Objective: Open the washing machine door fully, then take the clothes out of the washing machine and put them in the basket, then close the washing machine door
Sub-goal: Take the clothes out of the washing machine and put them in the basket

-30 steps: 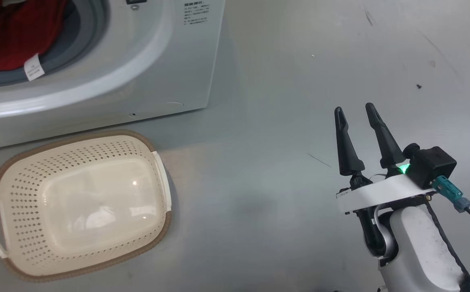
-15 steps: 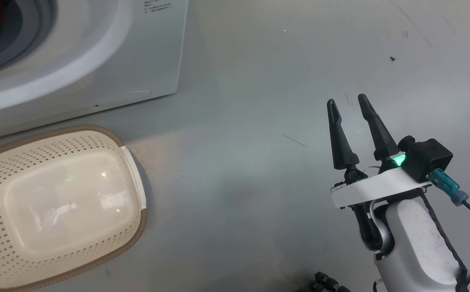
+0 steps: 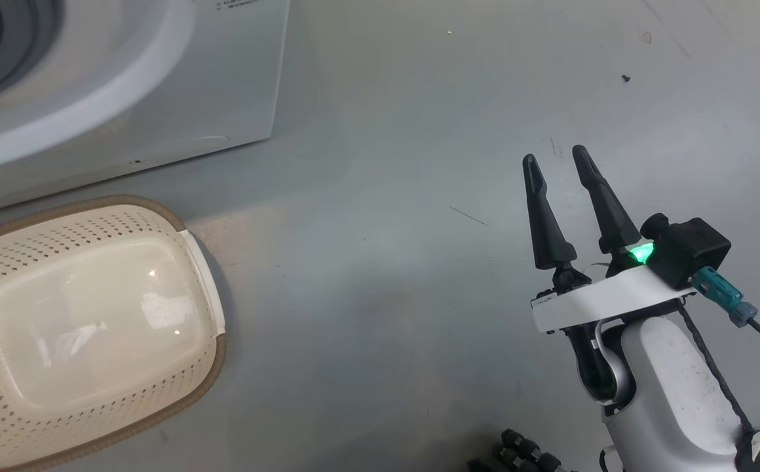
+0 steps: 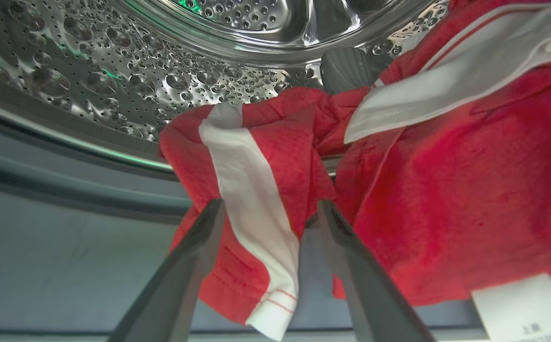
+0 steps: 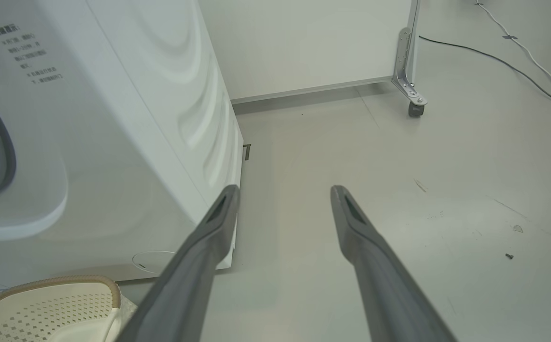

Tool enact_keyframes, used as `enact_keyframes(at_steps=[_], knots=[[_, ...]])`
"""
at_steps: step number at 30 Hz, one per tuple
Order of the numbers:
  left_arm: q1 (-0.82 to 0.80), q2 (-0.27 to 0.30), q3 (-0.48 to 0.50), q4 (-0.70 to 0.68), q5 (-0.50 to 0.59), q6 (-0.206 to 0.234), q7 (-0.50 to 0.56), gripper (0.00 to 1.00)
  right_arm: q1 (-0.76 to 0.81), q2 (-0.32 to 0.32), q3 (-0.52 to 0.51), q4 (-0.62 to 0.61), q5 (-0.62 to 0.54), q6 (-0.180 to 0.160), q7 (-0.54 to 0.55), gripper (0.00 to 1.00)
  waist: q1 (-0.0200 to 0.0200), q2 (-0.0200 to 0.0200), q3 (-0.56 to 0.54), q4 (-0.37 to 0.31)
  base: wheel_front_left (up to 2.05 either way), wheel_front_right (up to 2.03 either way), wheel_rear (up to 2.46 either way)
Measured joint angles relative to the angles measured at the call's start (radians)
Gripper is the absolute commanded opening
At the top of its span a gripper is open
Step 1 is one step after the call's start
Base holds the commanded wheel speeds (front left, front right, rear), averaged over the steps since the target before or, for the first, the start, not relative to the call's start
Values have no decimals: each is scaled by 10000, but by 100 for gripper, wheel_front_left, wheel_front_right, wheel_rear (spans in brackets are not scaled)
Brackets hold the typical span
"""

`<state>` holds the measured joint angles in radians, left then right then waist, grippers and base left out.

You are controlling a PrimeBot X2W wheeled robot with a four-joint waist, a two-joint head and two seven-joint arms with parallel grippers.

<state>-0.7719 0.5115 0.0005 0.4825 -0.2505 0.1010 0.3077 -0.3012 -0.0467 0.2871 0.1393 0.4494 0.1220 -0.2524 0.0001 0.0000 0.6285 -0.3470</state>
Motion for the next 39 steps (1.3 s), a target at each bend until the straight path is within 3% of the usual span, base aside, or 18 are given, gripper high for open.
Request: enact_keyframes(at_steps=[26,27,28,29,39], knots=[[-1383,52,-77,1584,282,58,428,100,-241,10,94,-50,267,-10,0,100,-1,0,326,-46,0,0,0],[-1416,48,-79,1615,282,73,426,78,-252,10,94,-52,268,-10,0,100,-1,0,331,-43,0,0,0],[-1461,44,-82,1653,282,79,416,48,-261,10,94,-54,268,-10,0,100,-1,0,336,-39,0,0,0],[-1516,42,-84,1695,282,81,414,0,-270,10,96,-54,268,-10,0,100,-1,0,340,-35,0,0,0],[-1804,-19,-196,2036,282,79,21,0,-400,10,71,-54,270,-15,0,100,-1,0,334,30,0,0,0]])
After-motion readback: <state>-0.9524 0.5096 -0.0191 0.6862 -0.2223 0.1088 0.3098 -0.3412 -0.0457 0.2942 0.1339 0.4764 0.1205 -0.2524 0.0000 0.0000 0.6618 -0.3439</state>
